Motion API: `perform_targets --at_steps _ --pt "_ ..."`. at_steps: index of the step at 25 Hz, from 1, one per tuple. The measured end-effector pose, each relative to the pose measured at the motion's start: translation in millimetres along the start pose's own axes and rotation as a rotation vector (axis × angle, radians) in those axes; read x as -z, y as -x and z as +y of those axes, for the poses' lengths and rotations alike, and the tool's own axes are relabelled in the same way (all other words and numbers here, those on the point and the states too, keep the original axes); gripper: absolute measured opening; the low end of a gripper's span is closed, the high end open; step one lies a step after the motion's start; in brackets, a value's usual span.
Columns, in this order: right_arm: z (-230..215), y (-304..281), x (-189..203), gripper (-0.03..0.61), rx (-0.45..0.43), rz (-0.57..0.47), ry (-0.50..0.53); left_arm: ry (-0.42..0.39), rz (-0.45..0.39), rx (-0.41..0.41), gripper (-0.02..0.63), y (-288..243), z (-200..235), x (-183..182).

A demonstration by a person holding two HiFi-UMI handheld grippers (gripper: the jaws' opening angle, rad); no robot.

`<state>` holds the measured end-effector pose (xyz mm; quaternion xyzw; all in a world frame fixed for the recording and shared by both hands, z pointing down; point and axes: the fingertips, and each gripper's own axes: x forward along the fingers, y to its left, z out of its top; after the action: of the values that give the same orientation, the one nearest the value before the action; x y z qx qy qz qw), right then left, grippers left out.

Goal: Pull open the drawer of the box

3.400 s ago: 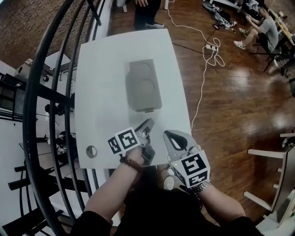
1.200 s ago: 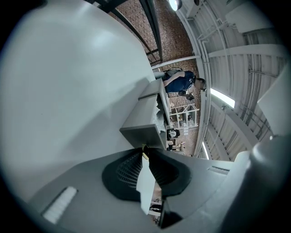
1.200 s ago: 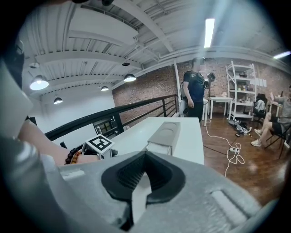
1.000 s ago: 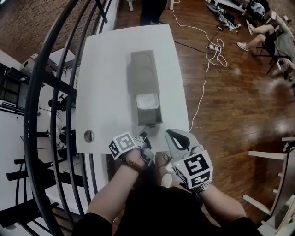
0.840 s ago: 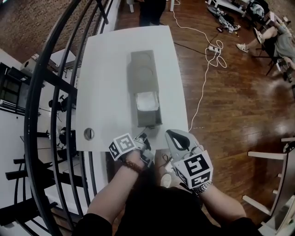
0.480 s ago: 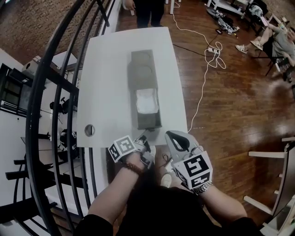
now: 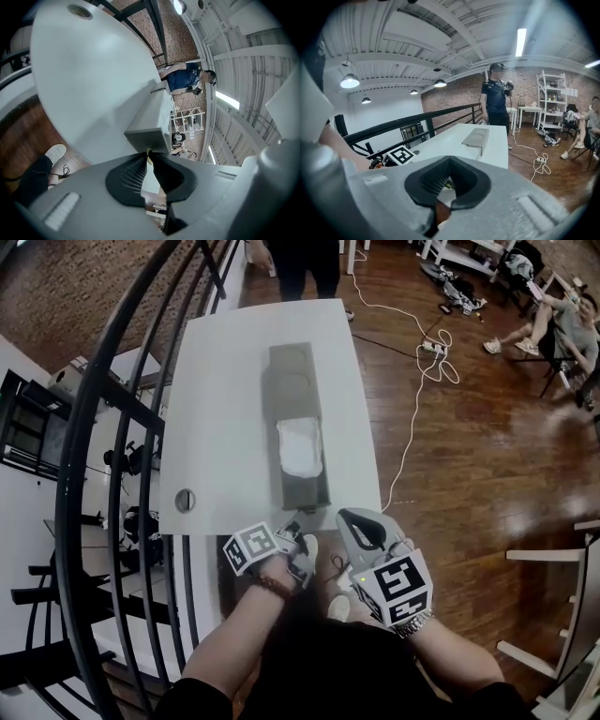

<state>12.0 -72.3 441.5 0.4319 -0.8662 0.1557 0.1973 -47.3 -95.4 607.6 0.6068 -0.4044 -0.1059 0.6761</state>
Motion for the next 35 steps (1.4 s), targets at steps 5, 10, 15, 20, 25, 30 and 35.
perform_targets --at_steps 5,10,15,20,25,30,35 --pt "1.9 -0.3 -3.0 -0.009 -0.003 -0.002 0.005 0.002 -0.002 0.002 0.058 -0.5 -0.6 -3.1" --pt "2.9 0.7 -3.8 -0.009 -0.002 -0.004 0.008 0.010 0.006 -0.001 0.060 -2.8 4.3 -5.5" --pt "2.1 2.1 -3.5 -0.009 0.003 -0.007 0.008 0.007 0.013 -0.019 0.061 -5.5 9.7 -5.8" --pt "1.2 4.9 -4.2 -0.009 0.004 -0.010 0.015 -0.001 0.013 -0.019 0.061 -7.6 9.6 -6.2" --pt "0.3 10.7 -5.9 -0.009 0.005 -0.018 0.017 -0.008 0.016 -0.030 0.108 -6.7 10.0 -5.0" --pt "2.9 19.1 -8.8 -0.009 0.003 -0.034 0.022 -0.021 -0.001 -0.051 0.130 1.1 11.3 -1.5" --pt "8.2 30.8 -8.1 -0.009 -0.005 -0.056 0.032 -0.032 -0.016 -0.028 0.099 9.7 2.1 3.1"
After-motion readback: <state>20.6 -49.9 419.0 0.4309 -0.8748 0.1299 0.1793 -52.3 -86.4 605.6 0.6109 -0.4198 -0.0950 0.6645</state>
